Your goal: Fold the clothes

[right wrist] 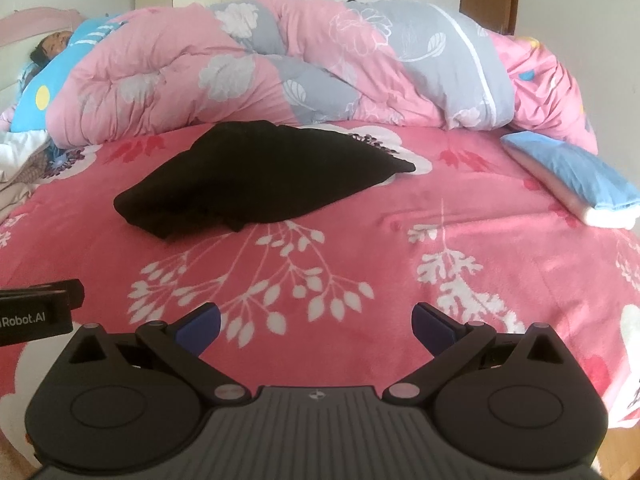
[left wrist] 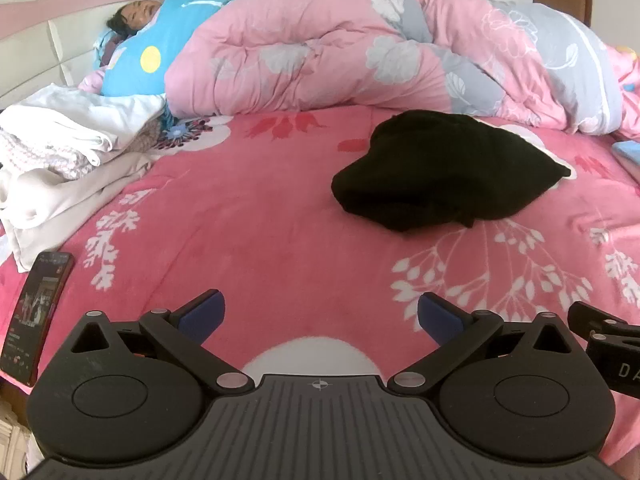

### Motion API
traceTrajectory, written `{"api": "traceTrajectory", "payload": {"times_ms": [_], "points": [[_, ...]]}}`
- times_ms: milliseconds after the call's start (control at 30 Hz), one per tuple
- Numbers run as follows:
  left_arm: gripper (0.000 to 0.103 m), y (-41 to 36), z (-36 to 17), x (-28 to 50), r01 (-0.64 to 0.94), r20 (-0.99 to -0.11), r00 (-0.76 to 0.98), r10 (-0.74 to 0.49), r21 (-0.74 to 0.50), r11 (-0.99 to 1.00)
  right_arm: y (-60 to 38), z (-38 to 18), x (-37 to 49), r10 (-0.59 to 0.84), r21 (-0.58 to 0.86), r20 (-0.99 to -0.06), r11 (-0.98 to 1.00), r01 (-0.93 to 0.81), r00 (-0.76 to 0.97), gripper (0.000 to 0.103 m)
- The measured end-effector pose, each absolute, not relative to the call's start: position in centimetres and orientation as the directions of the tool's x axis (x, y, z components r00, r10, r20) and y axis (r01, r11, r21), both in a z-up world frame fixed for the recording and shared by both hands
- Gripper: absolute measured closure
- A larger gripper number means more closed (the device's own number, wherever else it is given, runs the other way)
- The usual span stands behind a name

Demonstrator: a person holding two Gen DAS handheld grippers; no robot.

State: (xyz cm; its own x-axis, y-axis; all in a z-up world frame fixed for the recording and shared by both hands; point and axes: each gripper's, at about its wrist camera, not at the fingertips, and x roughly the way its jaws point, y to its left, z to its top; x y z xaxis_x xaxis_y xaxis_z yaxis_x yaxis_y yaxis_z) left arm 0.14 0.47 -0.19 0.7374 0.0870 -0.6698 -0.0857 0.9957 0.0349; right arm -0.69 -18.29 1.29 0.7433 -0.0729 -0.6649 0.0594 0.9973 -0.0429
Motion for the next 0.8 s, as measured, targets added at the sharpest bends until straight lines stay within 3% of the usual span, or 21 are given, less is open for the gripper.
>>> {"api": "traceTrajectory", "payload": {"times_ms": [633, 800], "points": [[0.0, 0.8, -0.8, 1.0, -0.072, -0.67, 0.739, 0.069, 0.023, 0.997, -18.0, 0.9, -0.2, -0.071, -0.05, -0.661, 0.997, 0.051, 0.747, 0.0], [0.0, 1.0, -0.8, 2.6, -0.047, -0.63, 0.775, 0.046, 0.016, 0.999, -18.7, -0.2, 0.4, -0.071, -0.046, -0.658, 0.997, 0.055, 0.75, 0.0]]}}
